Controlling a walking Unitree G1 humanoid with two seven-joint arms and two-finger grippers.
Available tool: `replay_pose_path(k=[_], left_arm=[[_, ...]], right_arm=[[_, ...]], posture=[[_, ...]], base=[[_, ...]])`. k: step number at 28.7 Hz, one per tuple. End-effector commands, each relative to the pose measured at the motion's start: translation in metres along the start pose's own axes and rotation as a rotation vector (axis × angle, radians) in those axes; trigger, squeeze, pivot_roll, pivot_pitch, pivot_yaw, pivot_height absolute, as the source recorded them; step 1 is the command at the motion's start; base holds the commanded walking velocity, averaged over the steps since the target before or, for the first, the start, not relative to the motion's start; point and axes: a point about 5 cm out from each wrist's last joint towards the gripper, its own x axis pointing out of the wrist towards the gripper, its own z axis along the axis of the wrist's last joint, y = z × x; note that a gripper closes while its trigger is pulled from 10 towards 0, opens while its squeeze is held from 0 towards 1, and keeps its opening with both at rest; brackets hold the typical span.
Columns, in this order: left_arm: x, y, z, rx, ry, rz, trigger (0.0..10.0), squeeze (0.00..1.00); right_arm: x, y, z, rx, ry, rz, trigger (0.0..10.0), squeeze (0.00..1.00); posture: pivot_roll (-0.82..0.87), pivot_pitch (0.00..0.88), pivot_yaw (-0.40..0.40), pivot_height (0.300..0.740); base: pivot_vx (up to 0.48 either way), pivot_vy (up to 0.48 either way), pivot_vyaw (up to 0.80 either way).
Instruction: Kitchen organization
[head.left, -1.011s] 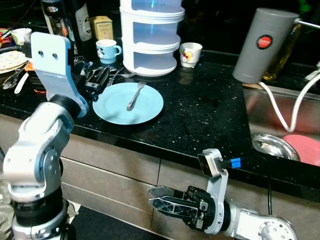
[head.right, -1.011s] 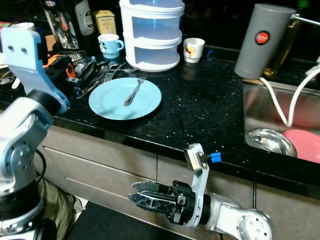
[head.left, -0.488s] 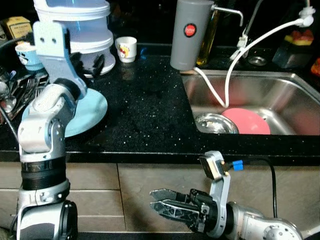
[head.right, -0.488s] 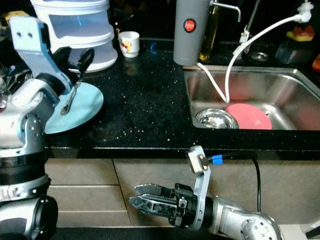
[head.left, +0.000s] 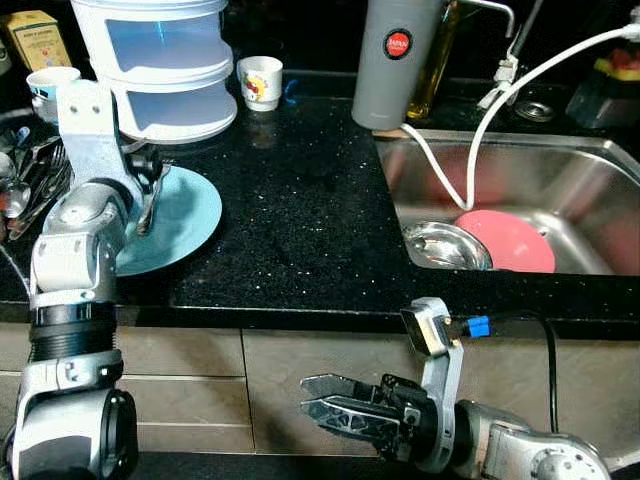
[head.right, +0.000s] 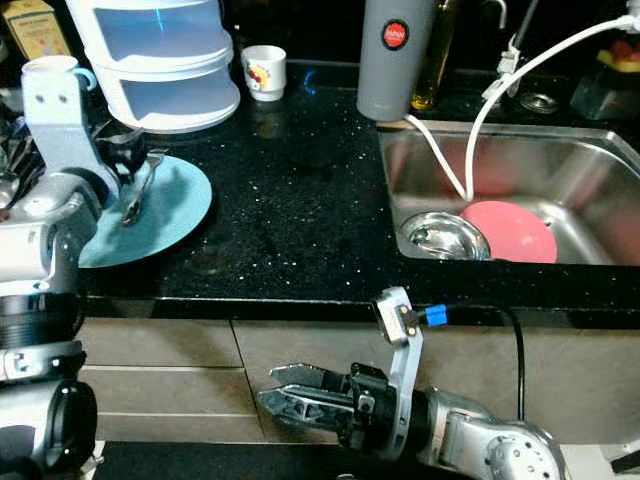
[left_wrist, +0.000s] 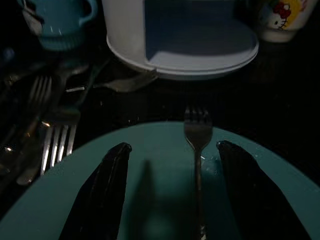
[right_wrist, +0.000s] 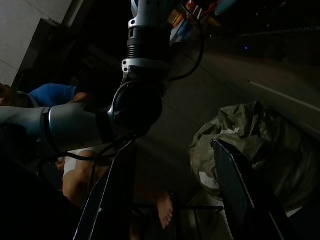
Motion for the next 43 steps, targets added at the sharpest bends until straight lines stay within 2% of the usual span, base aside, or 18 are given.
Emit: replay_pose_path(k=[1,10,11,12,13,20,21,22,26,28,39,40,41,42,43], left_arm=[[0.002,0.002,0.003,-0.01,0.02,-0.008,10.0,0.0],[0.008,-0.004,0.0,-0.052,0.107,-0.073,10.0,0.0],[0.01,-0.005,-0.005,-0.073,0.147,-0.095,10.0,0.0],[0.01,-0.005,-0.005,-0.073,0.147,-0.095,10.0,0.0],[0.012,-0.006,-0.01,-0.1,0.216,-0.127,10.0,0.0],[0.011,-0.003,-0.026,-0.129,0.347,-0.146,10.0,0.0],[0.011,-0.003,-0.027,-0.13,0.362,-0.154,4.5,0.0],[0.01,-0.005,-0.03,-0.141,0.382,-0.172,0.0,0.0],[0.008,-0.011,-0.037,-0.188,0.433,-0.233,0.0,0.0],[0.004,-0.015,-0.046,-0.208,0.493,-0.266,0.0,0.0],[-0.003,-0.012,-0.054,-0.249,0.521,-0.251,0.0,0.0],[-0.003,-0.011,-0.049,-0.258,0.496,-0.244,0.0,0.0],[0.0,-0.008,-0.036,-0.264,0.42,-0.223,0.0,0.0],[0.0,-0.008,-0.036,-0.264,0.42,-0.223,0.0,0.0],[0.002,-0.006,-0.017,-0.258,0.312,-0.202,0.0,0.0]], right_arm=[[-0.003,0.004,0.003,-0.009,-0.001,-0.003,10.0,0.0],[-0.004,0.008,0.006,-0.003,-0.003,-0.005,10.0,0.0],[-0.004,0.008,0.007,-0.004,-0.004,-0.009,10.0,0.0],[-0.004,0.008,0.007,-0.004,-0.004,-0.009,10.0,0.0],[-0.004,0.008,0.008,-0.006,-0.002,-0.018,10.0,0.0],[-0.005,0.008,0.008,-0.006,0.005,-0.033,10.0,0.0],[-0.005,0.009,0.009,-0.006,0.006,-0.035,10.0,0.0],[-0.005,0.008,0.009,-0.005,0.003,-0.041,10.0,0.0],[-0.005,0.007,0.009,-0.004,0.01,-0.055,10.0,0.0],[-0.004,0.005,0.01,-0.003,0.016,-0.061,10.0,0.0],[-0.002,0.002,0.011,-0.008,0.018,-0.093,10.0,0.0],[-0.002,0.001,0.01,-0.003,0.02,-0.09,10.0,0.0],[-0.001,0.001,0.01,-0.001,0.021,-0.088,10.0,0.0],[-0.001,0.001,0.01,-0.001,0.021,-0.088,10.0,0.0],[-0.001,0.0,0.01,0.0,0.022,-0.088,10.0,0.0]], posture=[[0.02,0.094,-0.04,0.74],[0.02,0.141,-0.046,0.74],[0.02,0.137,-0.047,0.74],[0.02,0.137,-0.047,0.74],[0.02,0.161,-0.043,0.74],[0.02,0.158,-0.04,0.74],[0.02,0.158,-0.04,0.74],[0.03,0.17,-0.043,0.74],[0.02,0.166,-0.036,0.74],[0.03,0.181,-0.041,0.74],[0.03,0.164,-0.041,0.74],[0.03,0.172,-0.039,0.74],[0.03,0.163,-0.04,0.74],[0.03,0.163,-0.04,0.74],[0.03,0.158,-0.039,0.74]], base=[[0.0,0.0,0.0],[0.0,0.0,0.0],[0.0,0.0,0.0],[0.0,0.0,0.0],[0.0,0.0,0.0],[0.0,0.0,0.0],[0.0,0.0,0.0],[0.0,0.0,0.0],[0.0,0.0,0.0],[0.0,0.0,0.0],[0.0,0.0,0.0],[0.0,0.0,0.0],[0.0,0.0,0.0],[0.0,0.0,0.0],[0.0,0.0,0.0]])
